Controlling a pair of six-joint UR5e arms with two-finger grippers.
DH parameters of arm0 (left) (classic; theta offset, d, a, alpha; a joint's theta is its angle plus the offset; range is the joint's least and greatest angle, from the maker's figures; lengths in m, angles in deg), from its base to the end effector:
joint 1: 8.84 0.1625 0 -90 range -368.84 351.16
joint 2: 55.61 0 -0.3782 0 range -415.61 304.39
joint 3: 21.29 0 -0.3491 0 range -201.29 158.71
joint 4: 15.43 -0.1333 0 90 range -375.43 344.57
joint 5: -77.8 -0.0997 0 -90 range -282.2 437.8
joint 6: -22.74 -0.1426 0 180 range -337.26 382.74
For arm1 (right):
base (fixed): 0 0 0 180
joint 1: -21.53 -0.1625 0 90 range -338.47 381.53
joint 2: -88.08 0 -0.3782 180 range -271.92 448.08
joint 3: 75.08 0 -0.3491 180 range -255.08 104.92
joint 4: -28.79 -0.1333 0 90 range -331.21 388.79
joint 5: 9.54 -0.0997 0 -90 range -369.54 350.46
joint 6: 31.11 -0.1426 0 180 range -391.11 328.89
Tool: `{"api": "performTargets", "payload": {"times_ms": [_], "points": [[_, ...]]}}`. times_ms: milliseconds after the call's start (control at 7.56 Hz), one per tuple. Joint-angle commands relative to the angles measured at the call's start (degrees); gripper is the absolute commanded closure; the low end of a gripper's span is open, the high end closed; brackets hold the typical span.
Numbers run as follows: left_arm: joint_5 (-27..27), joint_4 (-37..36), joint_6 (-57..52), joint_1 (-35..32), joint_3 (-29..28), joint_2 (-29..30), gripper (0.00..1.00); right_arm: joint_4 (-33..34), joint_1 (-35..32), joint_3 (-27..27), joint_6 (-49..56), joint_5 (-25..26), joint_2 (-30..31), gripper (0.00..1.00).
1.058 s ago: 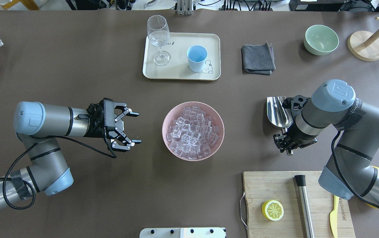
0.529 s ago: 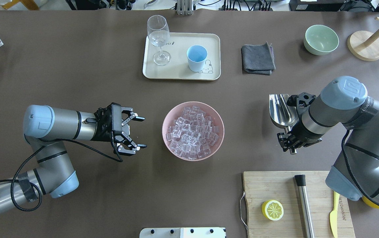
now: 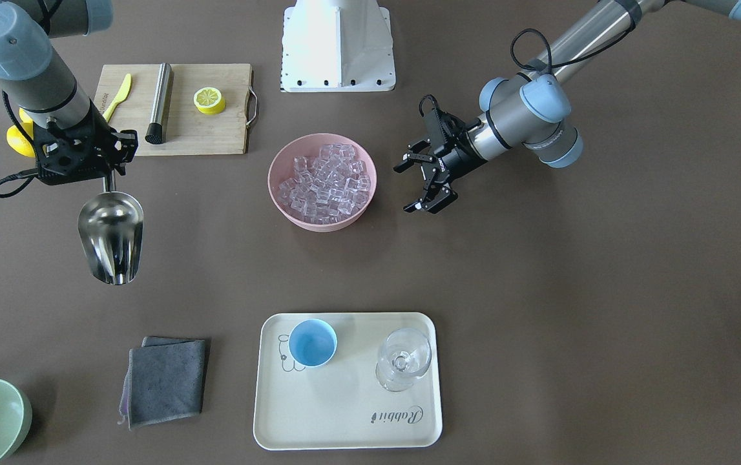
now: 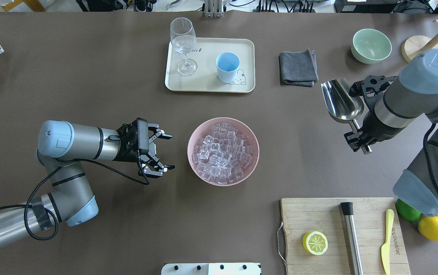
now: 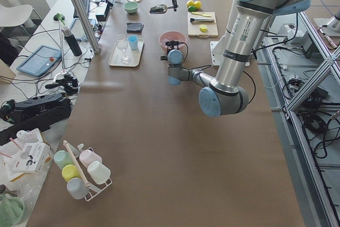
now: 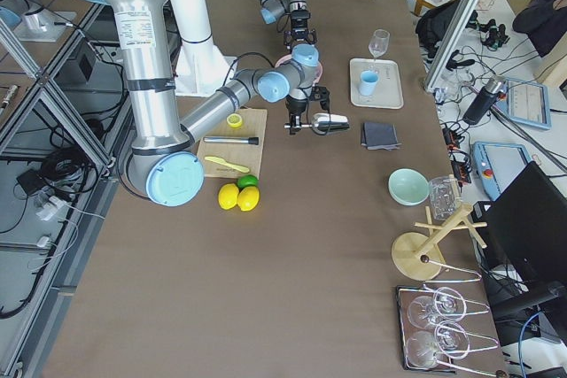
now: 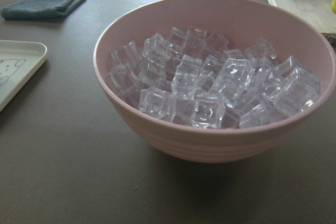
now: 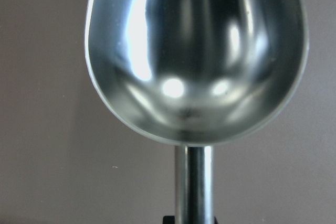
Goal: Put ice in cup with scoop
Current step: 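Lift the metal scoop off the table with the right gripper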
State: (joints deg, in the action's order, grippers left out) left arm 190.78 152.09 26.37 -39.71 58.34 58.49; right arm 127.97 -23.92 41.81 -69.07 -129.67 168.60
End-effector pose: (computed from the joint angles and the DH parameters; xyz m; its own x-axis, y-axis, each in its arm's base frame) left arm 0.4946 -0.3861 0.3223 0.1359 0.9892 -0.0548 0.0274 0.0515 0.9983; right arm -0.2987 -0.3914 0.3927 0.7429 -0.2173 0.6331 0.2118 0.9735 0.0856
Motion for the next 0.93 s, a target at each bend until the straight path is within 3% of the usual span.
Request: {"api": "performTargets", "payload": {"times_ms": [0, 264, 529, 793], "points": [[0.0, 0.1, 0.1, 0.0, -0.1, 0.2, 0.02, 16.3, -0.9, 4.2, 15.4, 1.0, -5.6, 1.00], [0.0, 1.3, 0.1, 0.0, -0.3, 0.5, 0.02, 19.5, -0.9, 4.3, 26.5, -3.7, -6.1, 1.00], [0.0, 2.8, 0.1, 0.2, -1.9, 1.1, 0.02, 32.4, -0.8, 9.8, 35.4, -3.0, -9.3, 1.00], [0.0, 3.1, 0.1, 0.5, -2.8, 1.7, 0.02, 38.3, 3.1, 14.0, 36.0, -1.4, -11.8, 1.00]]}}
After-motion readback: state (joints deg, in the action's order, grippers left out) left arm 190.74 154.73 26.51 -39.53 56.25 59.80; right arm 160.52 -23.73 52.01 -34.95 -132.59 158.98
